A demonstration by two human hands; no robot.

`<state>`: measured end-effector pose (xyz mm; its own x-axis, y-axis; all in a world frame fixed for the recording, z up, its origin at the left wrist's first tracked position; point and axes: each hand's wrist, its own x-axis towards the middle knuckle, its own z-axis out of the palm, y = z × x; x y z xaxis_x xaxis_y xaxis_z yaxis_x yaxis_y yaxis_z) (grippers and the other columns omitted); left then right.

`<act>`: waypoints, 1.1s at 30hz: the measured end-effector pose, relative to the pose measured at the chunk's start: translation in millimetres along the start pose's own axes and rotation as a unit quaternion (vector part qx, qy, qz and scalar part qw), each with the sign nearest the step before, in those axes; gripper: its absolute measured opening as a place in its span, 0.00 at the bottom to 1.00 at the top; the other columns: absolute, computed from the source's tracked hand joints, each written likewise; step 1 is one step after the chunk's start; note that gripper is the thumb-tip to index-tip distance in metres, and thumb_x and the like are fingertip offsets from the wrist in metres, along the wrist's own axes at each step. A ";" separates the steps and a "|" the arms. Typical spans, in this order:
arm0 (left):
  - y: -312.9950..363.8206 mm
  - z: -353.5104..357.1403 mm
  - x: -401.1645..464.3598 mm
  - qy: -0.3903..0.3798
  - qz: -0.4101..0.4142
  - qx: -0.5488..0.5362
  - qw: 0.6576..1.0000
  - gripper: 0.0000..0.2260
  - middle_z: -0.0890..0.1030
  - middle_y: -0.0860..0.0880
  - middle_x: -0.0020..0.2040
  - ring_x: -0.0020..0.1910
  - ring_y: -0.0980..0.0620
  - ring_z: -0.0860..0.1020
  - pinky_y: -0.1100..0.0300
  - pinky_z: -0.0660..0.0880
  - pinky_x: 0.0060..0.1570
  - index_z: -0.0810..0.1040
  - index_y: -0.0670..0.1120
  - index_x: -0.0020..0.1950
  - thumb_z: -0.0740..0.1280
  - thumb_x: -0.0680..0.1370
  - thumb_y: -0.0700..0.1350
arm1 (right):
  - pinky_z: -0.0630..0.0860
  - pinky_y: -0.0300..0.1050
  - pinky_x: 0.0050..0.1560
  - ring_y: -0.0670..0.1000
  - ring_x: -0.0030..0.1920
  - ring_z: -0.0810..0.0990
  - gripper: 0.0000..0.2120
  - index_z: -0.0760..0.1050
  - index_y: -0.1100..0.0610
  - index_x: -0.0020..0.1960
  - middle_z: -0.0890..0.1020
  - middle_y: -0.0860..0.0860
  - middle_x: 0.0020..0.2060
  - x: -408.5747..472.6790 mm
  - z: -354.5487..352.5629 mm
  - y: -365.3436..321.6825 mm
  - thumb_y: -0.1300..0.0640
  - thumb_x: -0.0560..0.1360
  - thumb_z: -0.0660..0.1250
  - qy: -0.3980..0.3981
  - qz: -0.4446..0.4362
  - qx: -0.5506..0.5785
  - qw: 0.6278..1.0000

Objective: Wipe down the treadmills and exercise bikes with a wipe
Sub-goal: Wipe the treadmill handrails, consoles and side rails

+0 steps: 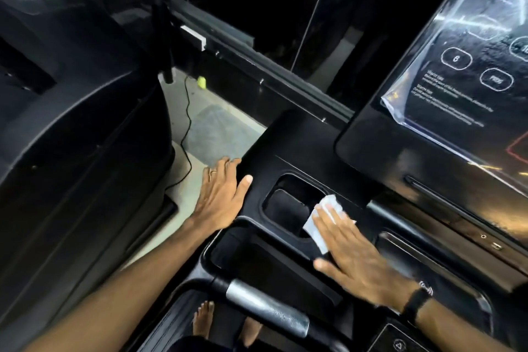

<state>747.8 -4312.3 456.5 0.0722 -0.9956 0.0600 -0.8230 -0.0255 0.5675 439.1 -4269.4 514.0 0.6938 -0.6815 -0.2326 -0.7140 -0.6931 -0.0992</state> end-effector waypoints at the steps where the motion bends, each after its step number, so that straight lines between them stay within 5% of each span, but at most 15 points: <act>1: 0.2 0.7 1.3 -0.001 0.001 -0.001 1.000 0.30 0.69 0.45 0.70 0.69 0.44 0.68 0.43 0.56 0.73 0.67 0.44 0.72 0.45 0.80 0.61 | 0.42 0.53 0.79 0.55 0.81 0.41 0.37 0.46 0.61 0.81 0.47 0.55 0.81 -1.4 -1.5 -2.5 0.36 0.84 0.48 -0.003 -0.028 0.008 1.000; 4: -1.2 2.3 2.6 0.002 -0.012 -0.013 1.000 0.30 0.69 0.45 0.70 0.70 0.45 0.69 0.43 0.55 0.73 0.67 0.44 0.72 0.45 0.80 0.61 | 0.51 0.50 0.79 0.52 0.78 0.59 0.32 0.64 0.58 0.76 0.68 0.53 0.75 16.6 -6.5 -13.7 0.36 0.83 0.51 0.002 -0.059 0.022 0.998; 6: -2.4 2.8 2.1 0.003 -0.019 -0.019 1.000 0.30 0.68 0.46 0.71 0.71 0.45 0.68 0.42 0.54 0.74 0.67 0.45 0.73 0.45 0.80 0.62 | 0.68 0.49 0.69 0.53 0.61 0.77 0.27 0.74 0.56 0.62 0.81 0.51 0.54 35.5 -7.3 -18.2 0.35 0.83 0.52 0.010 -0.059 -0.026 0.998; 8: -2.1 2.4 2.1 0.003 -0.022 -0.022 1.000 0.27 0.68 0.46 0.71 0.72 0.45 0.67 0.42 0.53 0.75 0.66 0.46 0.73 0.48 0.81 0.60 | 0.75 0.48 0.55 0.52 0.45 0.79 0.27 0.74 0.54 0.50 0.80 0.49 0.39 50.2 -8.9 -19.1 0.32 0.81 0.51 -0.011 -0.047 -0.068 0.997; 10: -2.0 2.9 1.9 0.008 -0.027 -0.023 0.999 0.24 0.68 0.47 0.72 0.72 0.46 0.67 0.42 0.52 0.75 0.66 0.46 0.73 0.52 0.83 0.57 | 0.74 0.49 0.51 0.53 0.41 0.79 0.27 0.74 0.52 0.45 0.79 0.50 0.35 59.2 -15.2 -14.9 0.31 0.80 0.51 -0.013 -0.027 -0.047 0.998; 14: -1.9 3.4 1.9 0.013 -0.034 -0.020 0.999 0.29 0.67 0.47 0.71 0.70 0.45 0.69 0.41 0.51 0.75 0.66 0.46 0.73 0.46 0.80 0.62 | 0.74 0.50 0.55 0.50 0.46 0.80 0.21 0.79 0.47 0.55 0.83 0.46 0.43 71.9 -30.1 -13.8 0.37 0.81 0.52 0.095 0.046 0.058 0.993; 18: -2.8 4.0 1.3 0.017 -0.034 -0.016 0.999 0.31 0.67 0.47 0.71 0.70 0.44 0.69 0.42 0.51 0.75 0.66 0.46 0.73 0.44 0.79 0.62 | 0.54 0.49 0.76 0.51 0.75 0.65 0.30 0.67 0.50 0.75 0.72 0.48 0.72 78.1 -31.6 -29.8 0.34 0.81 0.49 -0.007 0.032 0.060 0.998; 20: -2.9 5.3 1.3 0.022 -0.036 -0.010 0.999 0.30 0.67 0.48 0.71 0.70 0.45 0.69 0.42 0.51 0.75 0.66 0.46 0.73 0.44 0.79 0.62 | 0.55 0.45 0.75 0.53 0.75 0.65 0.27 0.71 0.52 0.72 0.73 0.50 0.72 73.3 -33.0 -30.4 0.37 0.82 0.51 -0.002 0.060 0.092 0.994; 22: -3.0 6.0 1.3 0.022 -0.039 -0.008 0.999 0.31 0.67 0.48 0.71 0.70 0.45 0.68 0.42 0.51 0.75 0.66 0.46 0.74 0.44 0.79 0.63 | 0.70 0.48 0.66 0.51 0.64 0.76 0.21 0.77 0.52 0.58 0.81 0.47 0.58 70.1 -32.4 -24.3 0.40 0.83 0.52 0.022 0.085 0.120 0.989; 24: -2.9 6.3 2.3 0.023 -0.040 -0.009 0.999 0.31 0.67 0.48 0.71 0.71 0.46 0.68 0.43 0.50 0.75 0.65 0.46 0.74 0.43 0.79 0.63 | 0.74 0.51 0.60 0.51 0.58 0.79 0.23 0.74 0.51 0.51 0.81 0.46 0.50 73.9 -31.5 -17.4 0.38 0.83 0.48 -0.028 0.070 0.152 0.986; 28: -1.8 6.6 1.4 0.029 -0.045 -0.015 0.998 0.27 0.67 0.49 0.72 0.72 0.47 0.67 0.42 0.48 0.76 0.65 0.47 0.74 0.48 0.82 0.60 | 0.50 0.45 0.79 0.46 0.78 0.59 0.45 0.65 0.52 0.77 0.68 0.49 0.76 93.7 -13.8 -10.4 0.28 0.74 0.32 -0.185 -0.011 0.072 0.980; 33: -0.5 7.0 2.1 0.031 -0.049 -0.007 0.998 0.26 0.67 0.49 0.72 0.73 0.47 0.66 0.42 0.48 0.77 0.65 0.47 0.74 0.48 0.82 0.60 | 0.40 0.44 0.79 0.46 0.80 0.49 0.30 0.56 0.49 0.80 0.57 0.49 0.80 115.8 -30.4 -15.7 0.36 0.83 0.42 -0.245 -0.014 0.091 0.965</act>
<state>744.5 -4315.0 450.6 0.1872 -0.9809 0.0528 -0.8017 -0.1216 0.5852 533.6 -4344.5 518.0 0.6175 -0.4385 -0.6530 -0.7311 -0.6263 -0.2707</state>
